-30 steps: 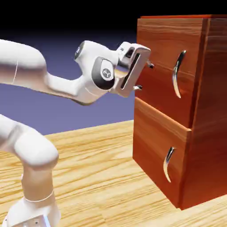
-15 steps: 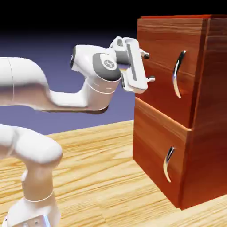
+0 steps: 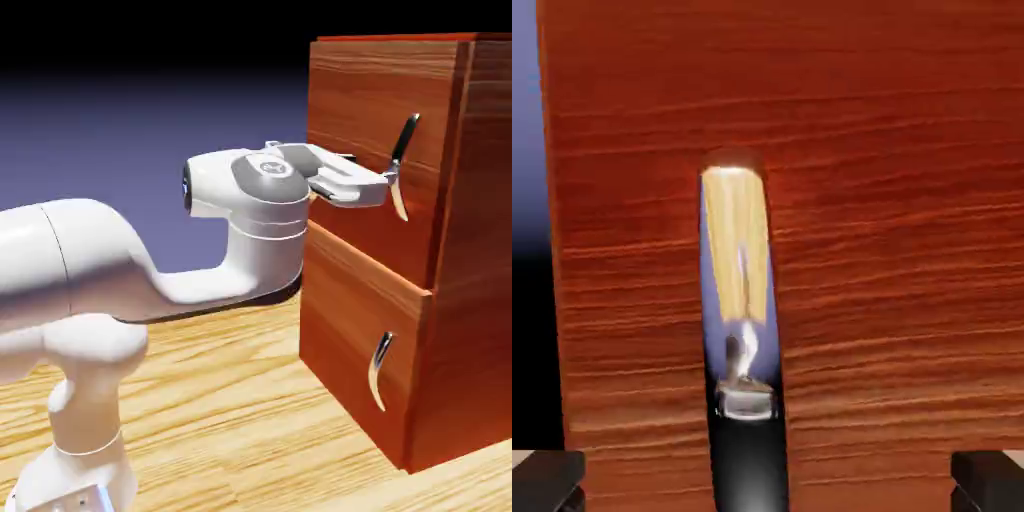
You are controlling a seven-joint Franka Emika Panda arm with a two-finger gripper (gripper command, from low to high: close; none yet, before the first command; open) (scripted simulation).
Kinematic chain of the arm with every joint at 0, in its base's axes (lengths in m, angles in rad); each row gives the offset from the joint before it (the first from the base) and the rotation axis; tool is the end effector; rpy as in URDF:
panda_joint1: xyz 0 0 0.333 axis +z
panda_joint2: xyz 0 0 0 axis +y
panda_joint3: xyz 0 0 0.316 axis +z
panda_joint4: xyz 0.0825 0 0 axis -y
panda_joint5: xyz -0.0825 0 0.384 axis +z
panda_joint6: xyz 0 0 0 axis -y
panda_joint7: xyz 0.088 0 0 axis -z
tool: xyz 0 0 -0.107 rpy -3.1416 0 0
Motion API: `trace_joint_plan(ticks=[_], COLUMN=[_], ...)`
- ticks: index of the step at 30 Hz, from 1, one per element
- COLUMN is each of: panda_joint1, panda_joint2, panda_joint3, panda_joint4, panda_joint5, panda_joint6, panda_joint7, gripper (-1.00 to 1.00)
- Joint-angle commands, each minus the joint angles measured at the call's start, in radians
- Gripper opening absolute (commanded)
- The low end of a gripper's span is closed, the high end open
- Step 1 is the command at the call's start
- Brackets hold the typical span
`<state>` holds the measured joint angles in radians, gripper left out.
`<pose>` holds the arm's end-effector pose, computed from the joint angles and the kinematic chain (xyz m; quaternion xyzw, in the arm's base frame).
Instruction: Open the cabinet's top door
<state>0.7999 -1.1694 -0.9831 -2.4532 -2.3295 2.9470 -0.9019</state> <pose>0.3483 -0.1205 0.5704 0.2544 0.6597 0.2866 0.6464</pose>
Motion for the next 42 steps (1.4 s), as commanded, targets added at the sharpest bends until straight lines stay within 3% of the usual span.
trace_joint_plan(ticks=[1,6,7,24,42], panda_joint1=[0.036,0.186,0.186,-0.312,-0.386], panda_joint2=[0.007,0.034,0.034,-0.146,-0.272], panda_joint3=[-0.015,-0.079,-0.079,0.465,1.117], panda_joint4=[0.022,0.112,0.113,-0.362,-0.487], panda_joint5=[-0.013,-0.065,-0.065,0.296,0.925], panda_joint6=[-0.013,-0.065,-0.065,-0.485,-0.931], panda_joint7=[0.004,0.023,0.023,0.068,0.038], gripper=[0.00,0.00,-1.00,-1.00,-1.00])
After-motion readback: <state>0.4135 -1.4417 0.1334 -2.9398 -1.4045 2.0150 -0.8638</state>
